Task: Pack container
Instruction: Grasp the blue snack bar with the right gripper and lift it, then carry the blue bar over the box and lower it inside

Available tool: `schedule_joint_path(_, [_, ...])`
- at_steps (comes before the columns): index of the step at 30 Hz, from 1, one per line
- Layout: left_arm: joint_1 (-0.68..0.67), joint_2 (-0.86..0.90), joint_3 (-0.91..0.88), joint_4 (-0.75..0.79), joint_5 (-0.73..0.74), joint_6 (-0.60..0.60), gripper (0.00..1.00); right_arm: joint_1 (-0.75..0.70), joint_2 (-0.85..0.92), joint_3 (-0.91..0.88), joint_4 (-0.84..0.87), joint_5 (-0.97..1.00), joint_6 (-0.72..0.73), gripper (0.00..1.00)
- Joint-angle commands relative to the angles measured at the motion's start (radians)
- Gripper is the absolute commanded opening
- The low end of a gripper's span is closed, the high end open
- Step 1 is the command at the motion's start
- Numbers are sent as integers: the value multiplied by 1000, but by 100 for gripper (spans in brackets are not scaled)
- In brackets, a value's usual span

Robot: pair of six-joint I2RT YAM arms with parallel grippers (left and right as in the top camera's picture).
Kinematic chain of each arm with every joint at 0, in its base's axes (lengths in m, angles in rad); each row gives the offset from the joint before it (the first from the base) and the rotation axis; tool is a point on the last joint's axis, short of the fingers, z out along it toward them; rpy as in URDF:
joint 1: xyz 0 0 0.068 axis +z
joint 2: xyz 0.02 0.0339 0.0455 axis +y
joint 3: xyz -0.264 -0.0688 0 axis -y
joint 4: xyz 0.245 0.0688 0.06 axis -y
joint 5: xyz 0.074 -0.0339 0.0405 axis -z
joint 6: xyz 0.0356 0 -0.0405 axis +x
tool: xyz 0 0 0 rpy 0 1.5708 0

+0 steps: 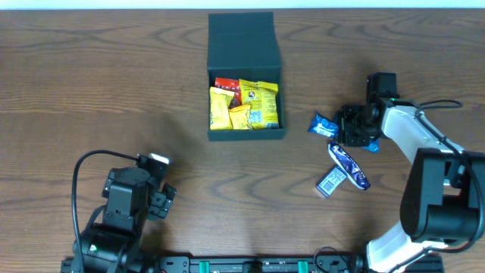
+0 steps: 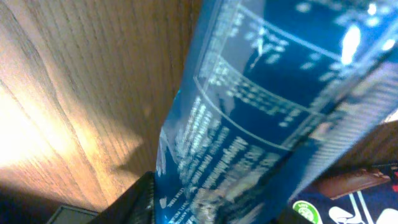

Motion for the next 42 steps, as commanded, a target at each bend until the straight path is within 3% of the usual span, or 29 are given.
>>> schedule_joint_path(1, [7, -2, 0, -1, -14, 11, 95, 14, 9, 0, -3, 5, -91, 35])
schedule_joint_path(10, [7, -2, 0, -1, -14, 11, 95, 105, 9, 123, -23, 24, -609, 31])
schedule_joint_path(15, [7, -2, 0, -1, -14, 11, 95, 214, 9, 283, -168, 98, -951, 31])
schedule_joint_path(20, [7, -2, 0, -1, -14, 11, 95, 294, 9, 421, -313, 205, -1099, 29])
schedule_joint_path(23, [7, -2, 0, -1, -14, 11, 95, 312, 9, 501, -340, 202, -1038, 27])
schedule_joint_path(27, [7, -2, 0, -1, -14, 11, 95, 329, 9, 566, -312, 187, -851, 27])
schedule_joint_path(34, [7, -2, 0, -1, -14, 11, 95, 412, 9, 570, -189, 137, -471, 26])
schedule_joint_path(42, [7, -2, 0, -1, -14, 11, 95, 491, 43, 570, -122, 154, -159, 23])
